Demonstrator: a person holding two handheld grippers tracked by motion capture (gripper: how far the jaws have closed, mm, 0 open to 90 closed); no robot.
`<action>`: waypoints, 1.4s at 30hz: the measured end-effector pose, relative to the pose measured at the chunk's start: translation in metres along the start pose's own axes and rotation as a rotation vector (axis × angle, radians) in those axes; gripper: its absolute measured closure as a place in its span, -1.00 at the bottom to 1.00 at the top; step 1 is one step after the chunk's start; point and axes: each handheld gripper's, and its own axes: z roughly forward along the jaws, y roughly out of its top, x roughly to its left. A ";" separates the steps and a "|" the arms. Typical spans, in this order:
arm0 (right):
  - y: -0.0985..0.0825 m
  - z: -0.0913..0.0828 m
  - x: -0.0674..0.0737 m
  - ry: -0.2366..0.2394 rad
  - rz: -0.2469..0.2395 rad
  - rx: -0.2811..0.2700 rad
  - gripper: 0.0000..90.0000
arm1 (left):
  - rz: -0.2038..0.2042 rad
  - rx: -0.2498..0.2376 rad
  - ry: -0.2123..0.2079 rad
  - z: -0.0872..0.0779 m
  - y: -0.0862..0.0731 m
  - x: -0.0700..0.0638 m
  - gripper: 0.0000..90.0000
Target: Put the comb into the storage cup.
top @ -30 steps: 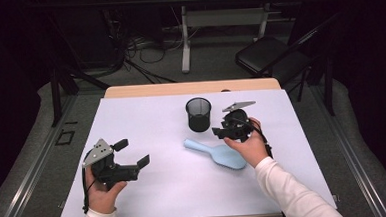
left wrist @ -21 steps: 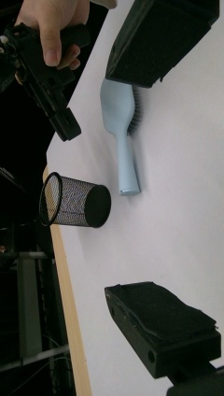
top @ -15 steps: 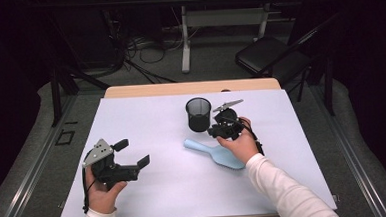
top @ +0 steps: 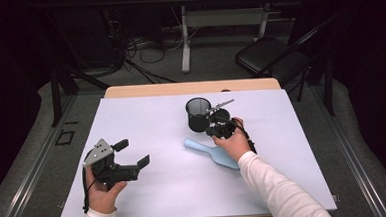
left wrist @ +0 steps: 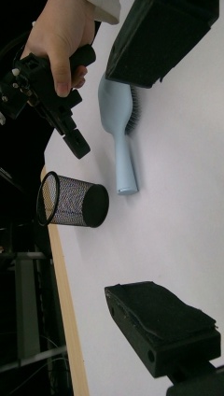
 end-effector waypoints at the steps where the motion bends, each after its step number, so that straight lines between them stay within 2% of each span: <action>1: 0.000 0.002 0.000 -0.001 -0.006 0.003 0.99 | 0.001 0.002 0.000 0.000 0.000 0.000 -0.98; 5: 0.001 0.009 0.002 0.006 0.010 0.002 1.00 | 0.001 0.005 0.000 0.001 -0.001 0.000 -0.98; 9: 0.001 0.017 0.004 0.006 0.013 0.028 1.00 | -0.001 0.005 0.003 0.001 -0.001 0.001 -0.98; 20: 0.001 0.036 0.012 0.011 0.004 0.075 1.00 | -0.005 0.004 0.000 0.000 -0.001 0.002 -0.98; 26: 0.000 0.041 0.015 0.014 -0.005 0.083 1.00 | -0.004 0.004 -0.001 0.001 -0.002 0.002 -0.98; 28: 0.001 0.042 0.016 0.028 0.011 0.107 1.00 | -0.004 0.007 0.002 0.001 -0.002 0.002 -0.98; 30: 0.001 0.043 0.017 0.024 0.004 0.117 1.00 | -0.004 0.007 0.000 0.002 -0.002 0.002 -0.98; 42: 0.000 0.044 0.019 0.020 -0.001 0.127 1.00 | -0.007 0.010 -0.003 0.002 -0.002 0.002 -0.98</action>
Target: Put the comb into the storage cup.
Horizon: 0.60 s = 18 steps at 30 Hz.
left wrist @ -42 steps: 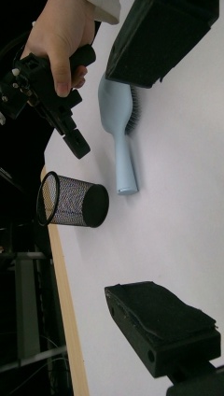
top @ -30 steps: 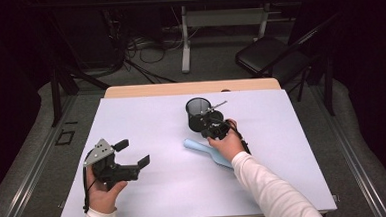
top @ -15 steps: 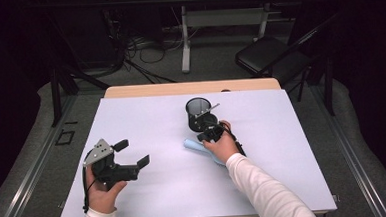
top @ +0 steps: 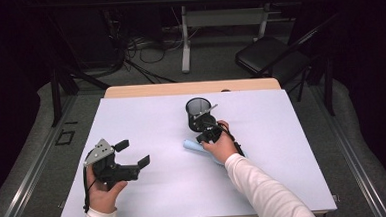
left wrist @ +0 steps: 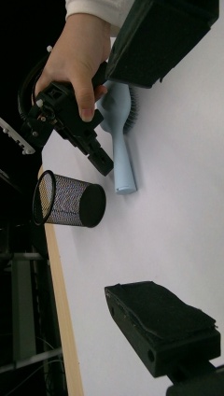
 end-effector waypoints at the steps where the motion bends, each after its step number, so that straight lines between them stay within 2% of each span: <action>1: 0.000 0.001 0.000 0.001 -0.001 -0.004 1.00 | 0.001 0.001 0.000 0.000 0.000 0.000 -0.98; 5: 0.001 0.003 0.002 -0.006 -0.003 0.010 1.00 | 0.003 0.004 0.001 0.001 0.000 0.000 -0.98; 7: 0.002 0.005 0.004 -0.010 0.010 0.016 1.00 | 0.003 0.004 0.000 0.001 0.000 0.000 -0.98; 13: 0.002 0.012 0.009 -0.006 0.000 0.031 1.00 | 0.000 0.004 0.002 0.001 -0.001 0.001 -0.98; 18: 0.001 0.013 0.018 -0.004 -0.038 0.052 1.00 | -0.001 0.004 0.004 0.001 -0.001 0.001 -0.98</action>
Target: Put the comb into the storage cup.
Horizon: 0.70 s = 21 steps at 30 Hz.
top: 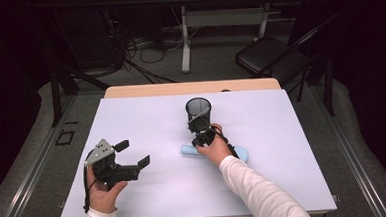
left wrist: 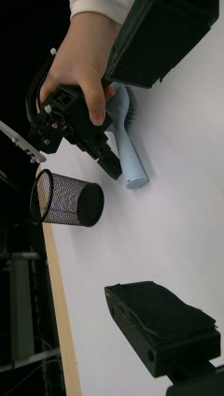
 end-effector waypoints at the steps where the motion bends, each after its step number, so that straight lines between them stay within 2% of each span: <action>1: 0.000 0.000 0.002 -0.002 -0.008 0.004 1.00 | 0.000 -0.001 -0.003 0.000 0.000 0.000 -0.98; 6: -0.002 -0.001 0.008 0.013 -0.024 0.029 1.00 | 0.002 0.004 0.001 0.000 0.000 0.000 -0.98; 11: -0.008 -0.005 0.019 0.026 -0.078 0.045 0.99 | -0.002 -0.001 -0.001 0.000 0.000 0.001 -0.98; 14: -0.014 -0.007 0.026 0.024 -0.094 0.057 0.99 | -0.001 0.000 -0.001 0.000 0.000 0.000 -0.98; 21: -0.030 -0.013 0.037 0.028 -0.137 0.052 1.00 | 0.000 0.006 0.003 0.000 0.000 0.000 -0.98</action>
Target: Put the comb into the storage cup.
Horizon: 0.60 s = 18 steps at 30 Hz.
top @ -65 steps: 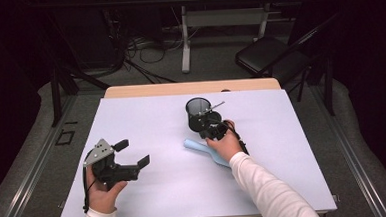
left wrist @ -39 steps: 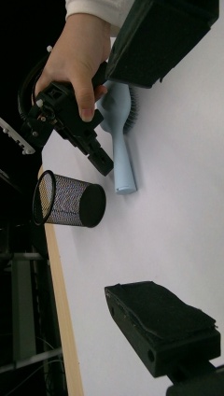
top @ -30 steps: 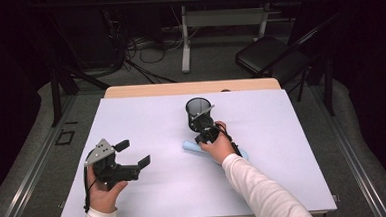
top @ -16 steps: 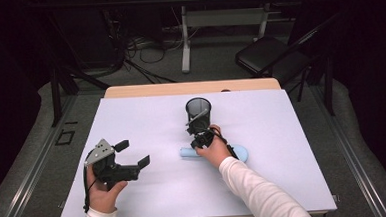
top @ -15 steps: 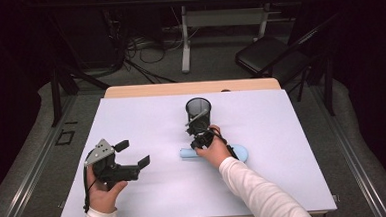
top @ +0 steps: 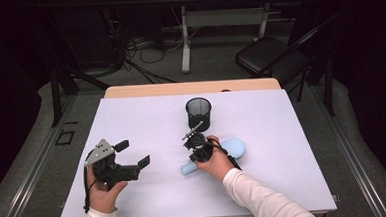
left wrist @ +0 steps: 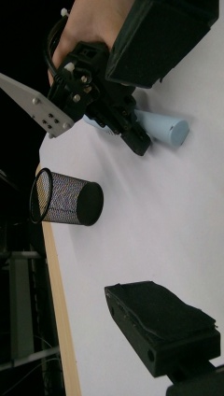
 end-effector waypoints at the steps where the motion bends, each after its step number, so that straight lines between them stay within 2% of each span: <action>1: -0.002 -0.001 0.001 0.001 -0.011 -0.002 1.00 | 0.001 0.000 0.000 0.000 0.000 0.000 -0.98; 18: -0.033 -0.015 0.011 0.025 -0.051 -0.027 0.99 | 0.002 0.001 -0.001 0.001 -0.001 -0.001 -0.98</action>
